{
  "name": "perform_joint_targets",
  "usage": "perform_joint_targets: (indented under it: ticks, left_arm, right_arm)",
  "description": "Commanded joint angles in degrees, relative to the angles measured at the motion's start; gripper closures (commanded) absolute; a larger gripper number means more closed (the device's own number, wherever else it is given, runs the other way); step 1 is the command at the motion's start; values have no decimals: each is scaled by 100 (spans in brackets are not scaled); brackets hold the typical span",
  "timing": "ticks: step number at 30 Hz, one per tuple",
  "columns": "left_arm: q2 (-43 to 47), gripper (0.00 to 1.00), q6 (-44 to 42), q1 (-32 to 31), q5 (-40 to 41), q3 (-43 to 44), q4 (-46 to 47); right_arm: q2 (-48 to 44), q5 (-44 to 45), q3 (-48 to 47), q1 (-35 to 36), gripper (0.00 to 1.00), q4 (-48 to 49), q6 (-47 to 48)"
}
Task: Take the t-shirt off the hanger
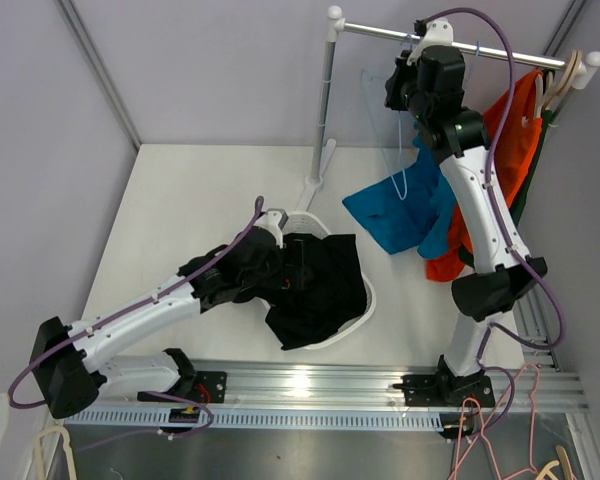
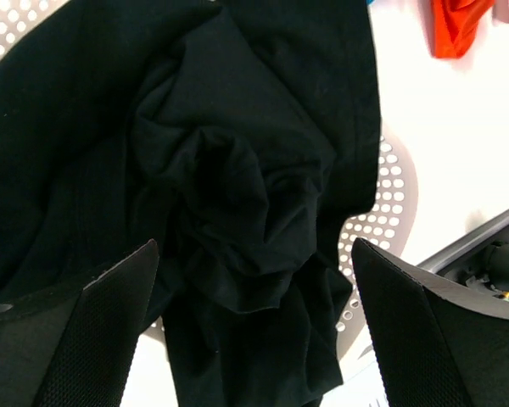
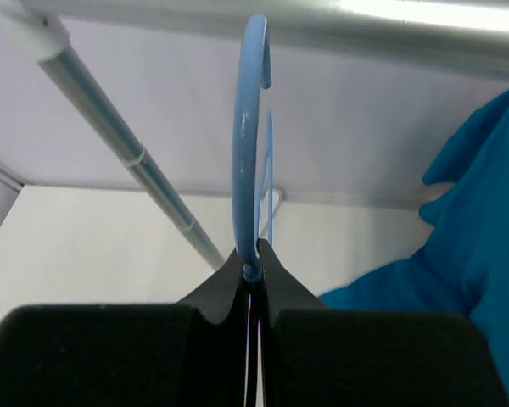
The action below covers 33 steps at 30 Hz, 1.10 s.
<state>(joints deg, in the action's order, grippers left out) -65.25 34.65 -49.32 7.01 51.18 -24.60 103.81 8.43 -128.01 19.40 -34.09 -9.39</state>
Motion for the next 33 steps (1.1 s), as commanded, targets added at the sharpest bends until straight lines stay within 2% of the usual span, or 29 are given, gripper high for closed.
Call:
perform_joint_targets:
  ticks: [1,6,11,13,17,21,25,29,33]
  left_arm:
    - [57,0,33,37,-120,-46,368]
    - [-101,1,6,37,-190,-99,456]
    - [-23,0,33,37,-156,-327,535]
    - [13,1,41,37,-138,-415,579]
    - [13,1,41,37,-138,-442,597]
    - [57,1,41,37,-138,-460,632]
    - [65,0,76,37,-156,-468,649]
    - [48,1,112,37,-235,-556,746]
    - [57,1,138,37,-322,-627,843]
  right_arm:
    - [551,326,-812,11,100,271,271]
    - [1702,703,-2069,-6,100,332,332]
    - [2108,818,-1984,20,100,657,420]
    - [1995,889,-1747,46,100,710,403]
    - [1084,1047,-222,143,100,1516,464]
    - [353,1056,600,310,100,1932,762]
    - [-97,1047,767,503,100,1616,851]
    - [-730,1153,1374,732,100,2159,912]
    - [-714,1310,1112,758,100,2275,1158]
